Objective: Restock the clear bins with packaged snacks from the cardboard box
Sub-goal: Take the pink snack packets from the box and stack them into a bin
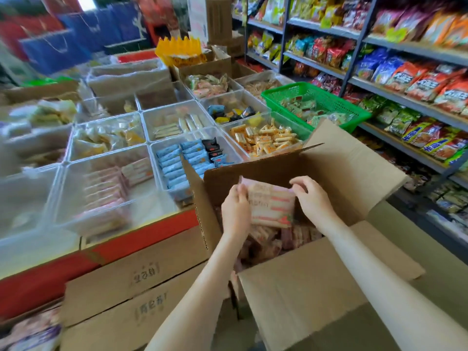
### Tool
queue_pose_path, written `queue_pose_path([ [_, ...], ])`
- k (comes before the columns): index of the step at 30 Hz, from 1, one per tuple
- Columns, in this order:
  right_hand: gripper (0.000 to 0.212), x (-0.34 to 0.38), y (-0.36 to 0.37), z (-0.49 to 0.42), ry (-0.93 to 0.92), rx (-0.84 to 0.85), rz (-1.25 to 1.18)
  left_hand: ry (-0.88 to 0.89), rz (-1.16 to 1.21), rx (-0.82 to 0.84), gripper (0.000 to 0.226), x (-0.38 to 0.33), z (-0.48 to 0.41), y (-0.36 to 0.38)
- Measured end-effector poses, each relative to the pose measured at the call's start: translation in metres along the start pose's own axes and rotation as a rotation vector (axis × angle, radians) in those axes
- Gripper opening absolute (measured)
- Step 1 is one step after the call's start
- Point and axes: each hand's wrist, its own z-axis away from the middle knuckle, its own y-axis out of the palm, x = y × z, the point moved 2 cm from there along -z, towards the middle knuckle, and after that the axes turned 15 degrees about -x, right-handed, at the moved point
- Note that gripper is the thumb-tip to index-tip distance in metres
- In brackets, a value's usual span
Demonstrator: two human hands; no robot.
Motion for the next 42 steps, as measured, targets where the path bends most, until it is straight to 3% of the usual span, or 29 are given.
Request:
queue_pose_path([
  [5, 0.014, 0.059, 0.022, 0.034, 0.040, 0.182, -0.237, -0.076, 0.120, -0.127, 0.034, 0.005, -0.010, -0.079],
  [9, 0.009, 0.101, 0.054, 0.053, -0.033, 0.309, -0.267, -0.185, 0.218, -0.213, 0.030, 0.014, -0.025, -0.134],
  [11, 0.012, 0.120, 0.071, 0.057, -0.072, 0.326, -0.279, -0.156, 0.220, -0.261, 0.029, 0.015, -0.036, -0.157],
  [16, 0.018, 0.175, 0.130, 0.059, -0.187, 0.324, -0.239, 0.003, -0.086, -0.396, 0.032, 0.022, -0.083, -0.215],
  [21, 0.013, 0.235, 0.214, 0.051, -0.299, 0.301, -0.144, 0.001, -0.245, -0.468, 0.030, 0.036, -0.154, -0.266],
  [27, 0.013, 0.266, 0.332, 0.013, -0.293, 0.228, -0.081, -0.098, -0.208, -0.428, 0.028, 0.068, -0.261, -0.281],
  [30, 0.011, 0.249, 0.394, -0.010, -0.181, 0.177, -0.059, -0.172, -0.224, -0.336, 0.023, 0.091, -0.308, -0.271],
  [35, 0.012, 0.218, 0.468, -0.031, 0.014, 0.085, 0.014, -0.303, -0.132, -0.146, 0.036, 0.141, -0.369, -0.235],
  [39, 0.024, 0.194, 0.515, -0.036, 0.137, 0.224, 0.069, -0.441, -0.177, -0.057, 0.019, 0.168, -0.404, -0.219],
  [42, 0.042, 0.183, 0.542, -0.041, 0.194, 0.341, 0.145, -0.469, -0.226, 0.000, 0.022, 0.178, -0.430, -0.211],
])
